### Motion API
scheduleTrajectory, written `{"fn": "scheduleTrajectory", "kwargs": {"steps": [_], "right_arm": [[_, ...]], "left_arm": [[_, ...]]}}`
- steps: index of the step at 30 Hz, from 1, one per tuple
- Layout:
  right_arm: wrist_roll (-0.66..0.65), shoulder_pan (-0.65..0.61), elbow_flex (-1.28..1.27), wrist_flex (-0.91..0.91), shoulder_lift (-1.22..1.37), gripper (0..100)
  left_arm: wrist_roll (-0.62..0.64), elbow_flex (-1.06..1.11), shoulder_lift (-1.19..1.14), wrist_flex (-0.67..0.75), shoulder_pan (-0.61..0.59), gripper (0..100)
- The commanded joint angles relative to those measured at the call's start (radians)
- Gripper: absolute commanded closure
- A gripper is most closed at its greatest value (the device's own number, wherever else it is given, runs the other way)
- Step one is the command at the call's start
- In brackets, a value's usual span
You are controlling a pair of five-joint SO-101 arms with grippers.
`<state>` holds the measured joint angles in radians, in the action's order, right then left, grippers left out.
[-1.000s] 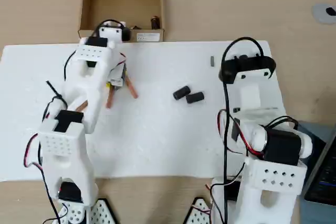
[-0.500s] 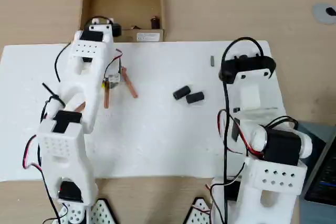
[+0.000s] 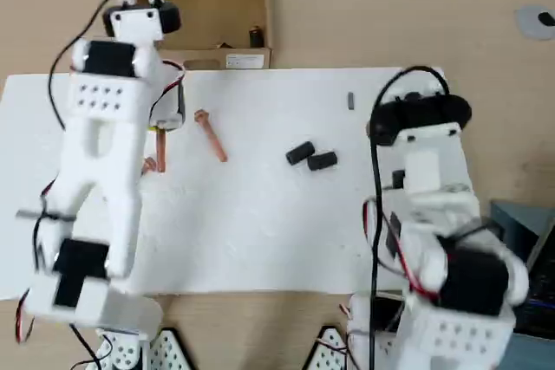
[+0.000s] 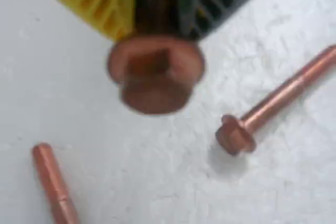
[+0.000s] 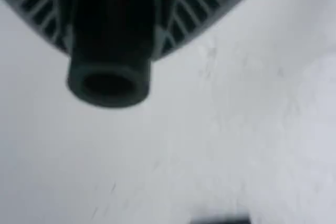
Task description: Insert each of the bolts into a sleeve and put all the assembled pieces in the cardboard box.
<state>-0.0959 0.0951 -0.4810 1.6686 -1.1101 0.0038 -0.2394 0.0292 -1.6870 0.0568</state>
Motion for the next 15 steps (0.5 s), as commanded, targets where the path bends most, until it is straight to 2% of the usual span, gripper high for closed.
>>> {"fn": "scheduleTrajectory", "kwargs": {"steps": [1,10,15], "right_arm": [[0.008,0.013,-0.065,-0.103,-0.102,98.9],[0.011,0.010,-0.464,-0.336,-0.403,98.9],[0.098,-0.005,-0.667,-0.440,-0.544,98.9]], "left_arm": [[0.021,0.114,0.189,0.064,-0.002,99],[0.032,0.684,0.653,0.402,0.002,100],[0.038,0.951,0.929,0.565,0.002,100]]}}
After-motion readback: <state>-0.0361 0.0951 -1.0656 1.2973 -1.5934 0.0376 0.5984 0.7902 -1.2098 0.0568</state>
